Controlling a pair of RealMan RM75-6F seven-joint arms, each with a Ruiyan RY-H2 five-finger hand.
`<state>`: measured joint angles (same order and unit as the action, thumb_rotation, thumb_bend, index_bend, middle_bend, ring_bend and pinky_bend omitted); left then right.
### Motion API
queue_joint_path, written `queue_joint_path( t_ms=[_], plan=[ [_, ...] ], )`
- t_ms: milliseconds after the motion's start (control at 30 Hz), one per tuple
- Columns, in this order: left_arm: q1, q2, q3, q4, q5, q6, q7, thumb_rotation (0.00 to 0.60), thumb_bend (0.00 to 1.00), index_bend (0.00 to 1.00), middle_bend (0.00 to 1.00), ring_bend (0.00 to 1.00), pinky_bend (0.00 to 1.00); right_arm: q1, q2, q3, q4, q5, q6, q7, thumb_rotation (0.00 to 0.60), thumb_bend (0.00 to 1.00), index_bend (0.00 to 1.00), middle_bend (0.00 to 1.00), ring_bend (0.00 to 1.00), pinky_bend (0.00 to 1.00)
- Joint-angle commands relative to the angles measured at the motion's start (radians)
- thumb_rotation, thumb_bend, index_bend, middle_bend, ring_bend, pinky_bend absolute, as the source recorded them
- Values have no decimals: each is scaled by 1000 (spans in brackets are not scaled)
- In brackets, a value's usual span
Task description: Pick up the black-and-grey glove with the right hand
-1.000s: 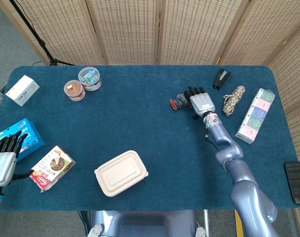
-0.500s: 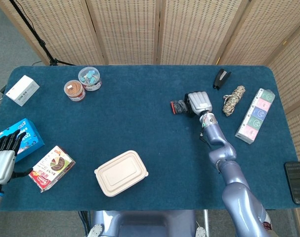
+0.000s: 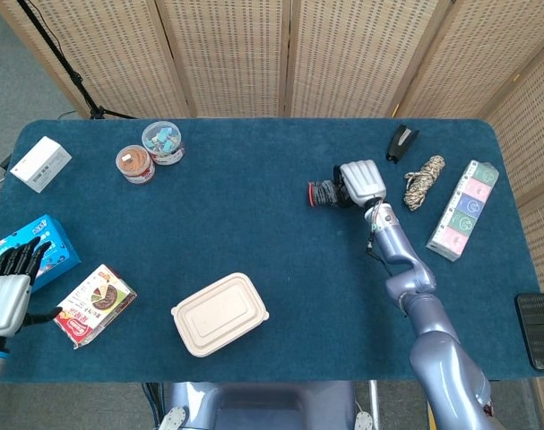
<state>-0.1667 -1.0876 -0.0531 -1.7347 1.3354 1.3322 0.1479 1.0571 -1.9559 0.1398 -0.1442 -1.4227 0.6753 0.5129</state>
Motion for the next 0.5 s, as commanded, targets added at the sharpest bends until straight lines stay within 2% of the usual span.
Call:
queue_joint_path(
  t_ms=[33, 267, 400, 500],
  plan=[
    [-2, 0, 3, -1, 5, -3, 3, 600, 0, 0, 0, 0, 0, -18, 25, 5, -31, 1, 36, 44, 600, 261, 576, 591, 521, 544],
    [-26, 12, 18, -3, 48, -39, -4, 600, 0, 0, 0, 0, 0, -71, 109, -10, -148, -23, 161, 113, 600, 270, 578, 593, 523, 544],
    [-58, 28, 22, 8, 84, -82, -27, 600, 0, 0, 0, 0, 0, -95, 184, -19, -283, -42, 234, 106, 600, 272, 579, 593, 523, 544],
    [-103, 44, 20, 26, 121, -137, -64, 600, 0, 0, 0, 0, 0, -112, 267, -19, -460, -54, 284, 56, 600, 278, 579, 593, 523, 544]
  ],
)
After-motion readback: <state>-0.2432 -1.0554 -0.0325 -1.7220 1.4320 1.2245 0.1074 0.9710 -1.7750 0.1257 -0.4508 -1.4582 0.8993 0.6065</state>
